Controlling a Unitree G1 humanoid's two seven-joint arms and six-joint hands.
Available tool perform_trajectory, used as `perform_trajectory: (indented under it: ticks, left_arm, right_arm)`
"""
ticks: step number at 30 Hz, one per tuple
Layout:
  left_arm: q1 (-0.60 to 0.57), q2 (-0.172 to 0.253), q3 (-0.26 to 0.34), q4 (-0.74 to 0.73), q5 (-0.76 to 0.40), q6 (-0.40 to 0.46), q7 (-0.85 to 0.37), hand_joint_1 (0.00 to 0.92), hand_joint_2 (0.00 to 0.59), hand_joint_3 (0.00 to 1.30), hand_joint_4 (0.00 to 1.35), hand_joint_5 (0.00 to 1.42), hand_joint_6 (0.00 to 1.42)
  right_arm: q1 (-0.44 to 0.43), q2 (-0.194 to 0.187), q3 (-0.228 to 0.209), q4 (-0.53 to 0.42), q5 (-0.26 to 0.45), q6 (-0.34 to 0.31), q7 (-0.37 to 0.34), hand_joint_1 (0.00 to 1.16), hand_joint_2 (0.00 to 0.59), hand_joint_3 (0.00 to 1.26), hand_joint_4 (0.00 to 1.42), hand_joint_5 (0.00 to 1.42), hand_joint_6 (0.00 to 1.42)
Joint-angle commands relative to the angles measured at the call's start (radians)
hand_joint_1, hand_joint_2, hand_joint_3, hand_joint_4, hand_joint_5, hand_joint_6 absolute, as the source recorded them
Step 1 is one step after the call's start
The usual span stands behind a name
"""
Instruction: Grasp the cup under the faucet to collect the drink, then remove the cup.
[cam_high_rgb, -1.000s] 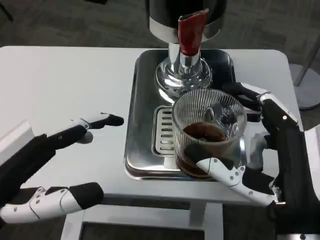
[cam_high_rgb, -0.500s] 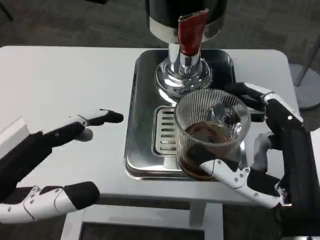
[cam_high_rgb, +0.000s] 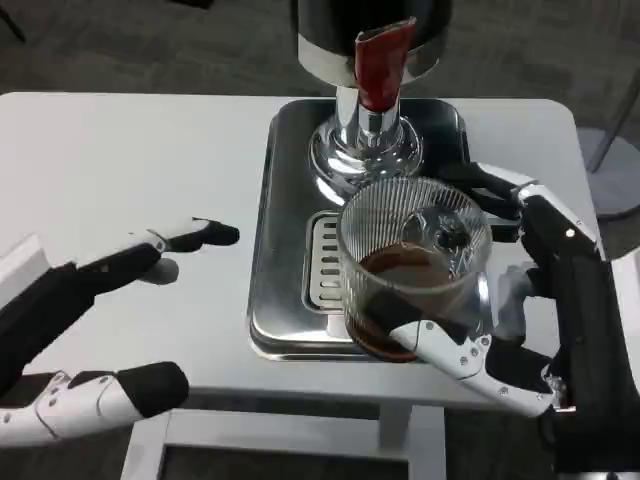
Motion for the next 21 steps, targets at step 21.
perform_trajectory:
  ticks: [21]
  left_arm:
    - [0.156,-0.035,0.141,-0.087,-0.061,-0.032,-0.027,0.0,0.052,0.2,0.11,0.14,0.26]
  right_arm:
    - [-0.03,0.032,0.073,-0.035,-0.024,0.025,0.025,0.91,0.216,1.08,1.27,1.42,1.42]
